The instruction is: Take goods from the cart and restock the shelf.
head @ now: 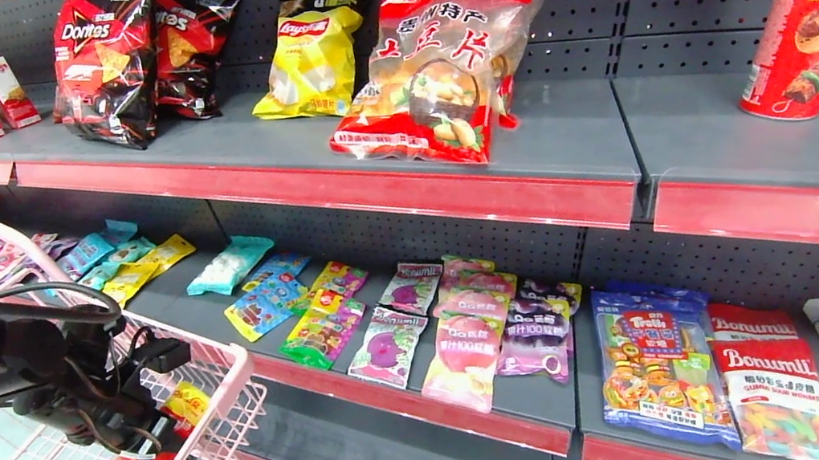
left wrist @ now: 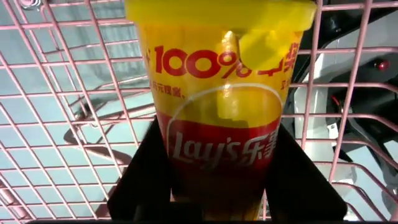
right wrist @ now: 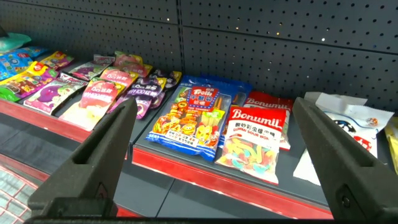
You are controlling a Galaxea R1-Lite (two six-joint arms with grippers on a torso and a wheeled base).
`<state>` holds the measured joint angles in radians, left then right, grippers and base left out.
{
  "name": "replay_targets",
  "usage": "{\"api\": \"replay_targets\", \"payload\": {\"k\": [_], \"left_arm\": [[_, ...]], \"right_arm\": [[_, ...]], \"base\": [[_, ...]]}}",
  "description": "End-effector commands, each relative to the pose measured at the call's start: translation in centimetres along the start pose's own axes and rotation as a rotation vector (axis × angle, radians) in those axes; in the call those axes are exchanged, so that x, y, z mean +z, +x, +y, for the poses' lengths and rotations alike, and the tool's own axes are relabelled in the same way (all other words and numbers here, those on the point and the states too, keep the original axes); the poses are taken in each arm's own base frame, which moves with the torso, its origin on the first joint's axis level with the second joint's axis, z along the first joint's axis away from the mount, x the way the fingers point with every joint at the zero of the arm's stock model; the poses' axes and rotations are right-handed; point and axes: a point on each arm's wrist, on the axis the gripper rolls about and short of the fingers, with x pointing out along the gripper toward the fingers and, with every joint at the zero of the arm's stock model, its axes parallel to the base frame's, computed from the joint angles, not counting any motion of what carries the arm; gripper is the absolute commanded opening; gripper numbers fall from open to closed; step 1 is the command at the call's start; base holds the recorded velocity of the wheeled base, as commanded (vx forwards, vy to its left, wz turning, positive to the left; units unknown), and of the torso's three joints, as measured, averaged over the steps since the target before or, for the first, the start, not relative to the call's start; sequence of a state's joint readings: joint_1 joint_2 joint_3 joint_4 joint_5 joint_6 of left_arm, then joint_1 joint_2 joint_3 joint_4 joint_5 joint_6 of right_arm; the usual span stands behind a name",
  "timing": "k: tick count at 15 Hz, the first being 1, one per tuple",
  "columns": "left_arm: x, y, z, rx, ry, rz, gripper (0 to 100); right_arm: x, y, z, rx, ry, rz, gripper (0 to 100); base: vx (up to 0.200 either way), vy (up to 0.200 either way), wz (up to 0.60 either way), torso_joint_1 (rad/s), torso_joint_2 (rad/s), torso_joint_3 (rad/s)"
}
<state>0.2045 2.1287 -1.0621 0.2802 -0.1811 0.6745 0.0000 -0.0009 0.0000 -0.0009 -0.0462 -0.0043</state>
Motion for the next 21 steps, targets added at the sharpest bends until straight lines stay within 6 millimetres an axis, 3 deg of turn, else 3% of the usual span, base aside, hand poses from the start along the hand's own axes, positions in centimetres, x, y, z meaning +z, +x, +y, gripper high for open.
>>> {"api": "replay_targets", "payload": {"k": [1, 6, 7, 10, 11, 12, 16, 21], "left_arm": [[-0.2, -0.3, 0.0, -0.005, -0.007, -0.009, 0], [0.5, -5.1, -0.7, 0.038, -0.044, -0.153, 0], [0.2, -7.7, -1.6, 0.071, -0.085, -0.213, 0], [-1.6, -12.0, -3.3, 0.123, -0.089, -0.313, 0], [-1.6, -12.0, -3.3, 0.123, -0.089, -0.313, 0], [-2.9, -14.5, -4.5, 0.169, -0.086, -0.371, 0], [-5.9, -19.9, -7.8, 0.294, -0.072, -0.529, 0], [-7.9, -24.9, -11.2, 0.409, -0.055, -0.722, 0]], "right_arm": [[0.0, 0.0, 0.0, 0.0, 0.0, 0.0, 100], [0.0, 0.0, 0.0, 0.0, 0.0, 0.0, 100], [0.0, 0.0, 0.0, 0.002, 0.001, 0.002, 100], [0.0, 0.0, 0.0, 0.002, 0.001, 0.002, 100], [0.0, 0.0, 0.0, 0.002, 0.001, 0.002, 100], [0.0, 0.0, 0.0, 0.002, 0.003, 0.002, 100], [0.0, 0.0, 0.0, 0.002, 0.001, 0.002, 100], [0.0, 0.0, 0.0, 0.003, 0.001, 0.002, 100]], "base": [[0.0, 0.0, 0.0, 0.0, 0.0, 0.0], [0.0, 0.0, 0.0, 0.0, 0.0, 0.0], [0.0, 0.0, 0.0, 0.0, 0.0, 0.0], [0.0, 0.0, 0.0, 0.0, 0.0, 0.0], [0.0, 0.0, 0.0, 0.0, 0.0, 0.0], [0.0, 0.0, 0.0, 0.0, 0.0, 0.0], [0.0, 0.0, 0.0, 0.0, 0.0, 0.0], [0.0, 0.0, 0.0, 0.0, 0.0, 0.0]]}}
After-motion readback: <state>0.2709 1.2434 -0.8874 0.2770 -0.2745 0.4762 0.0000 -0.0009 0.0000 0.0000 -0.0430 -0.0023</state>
